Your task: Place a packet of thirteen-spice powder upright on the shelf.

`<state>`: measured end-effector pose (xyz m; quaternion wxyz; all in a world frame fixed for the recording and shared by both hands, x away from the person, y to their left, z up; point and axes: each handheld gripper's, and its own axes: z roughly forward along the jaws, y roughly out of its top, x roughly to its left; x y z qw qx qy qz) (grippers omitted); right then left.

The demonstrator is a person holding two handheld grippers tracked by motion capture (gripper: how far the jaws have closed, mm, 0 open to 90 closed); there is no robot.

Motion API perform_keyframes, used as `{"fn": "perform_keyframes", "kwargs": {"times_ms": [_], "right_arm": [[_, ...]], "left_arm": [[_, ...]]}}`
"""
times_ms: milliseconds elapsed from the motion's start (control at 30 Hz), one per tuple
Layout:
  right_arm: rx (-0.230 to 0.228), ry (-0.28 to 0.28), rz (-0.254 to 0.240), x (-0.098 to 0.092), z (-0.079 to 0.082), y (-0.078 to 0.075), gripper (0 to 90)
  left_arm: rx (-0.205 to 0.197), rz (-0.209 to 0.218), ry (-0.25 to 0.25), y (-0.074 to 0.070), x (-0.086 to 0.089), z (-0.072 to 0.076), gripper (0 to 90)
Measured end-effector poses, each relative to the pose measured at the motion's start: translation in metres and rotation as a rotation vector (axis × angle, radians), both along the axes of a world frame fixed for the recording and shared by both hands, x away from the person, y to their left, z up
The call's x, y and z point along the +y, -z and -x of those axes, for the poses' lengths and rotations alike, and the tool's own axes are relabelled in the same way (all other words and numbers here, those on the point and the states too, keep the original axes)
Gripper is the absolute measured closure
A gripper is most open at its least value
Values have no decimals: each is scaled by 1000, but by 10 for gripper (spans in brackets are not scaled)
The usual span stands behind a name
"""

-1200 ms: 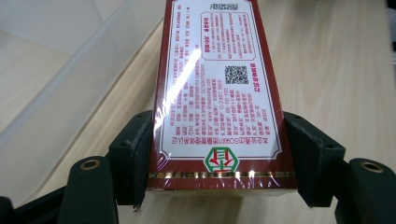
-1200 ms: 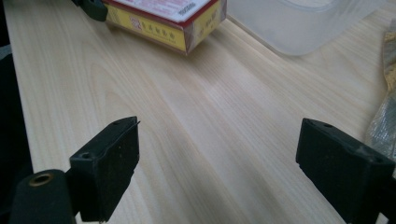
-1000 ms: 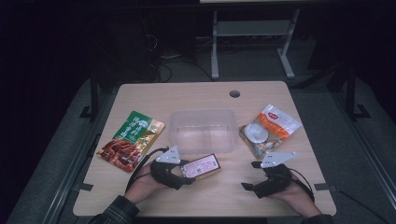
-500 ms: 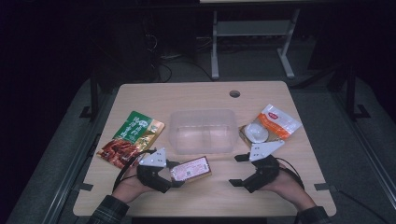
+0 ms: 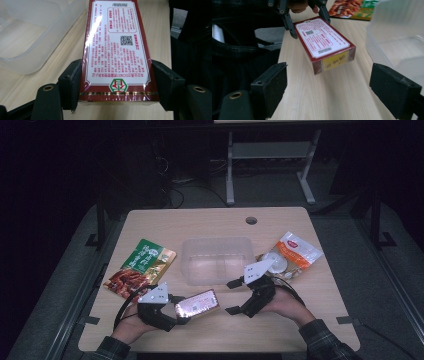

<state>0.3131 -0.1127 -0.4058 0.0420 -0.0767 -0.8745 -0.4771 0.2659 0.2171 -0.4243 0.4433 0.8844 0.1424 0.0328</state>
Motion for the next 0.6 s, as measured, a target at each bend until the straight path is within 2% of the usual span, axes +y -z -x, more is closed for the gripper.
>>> {"fn": "perform_keyframes", "kwargs": {"times_ms": [133,233,500,600], "right_arm": [[2,-73,-26,18,-7,0,135],[-9,-100,-1,28,-10,1,134],[-2,-147,8,43,-13,8,144],[-4,-148,16,44,-13,10,165]], "left_arm": [[-9,20,6,-2,2,3,316],[-12,27,13,-2,2,2,316],[-22,46,25,-5,1,2,316],[-21,51,25,-5,1,2,316]]}}
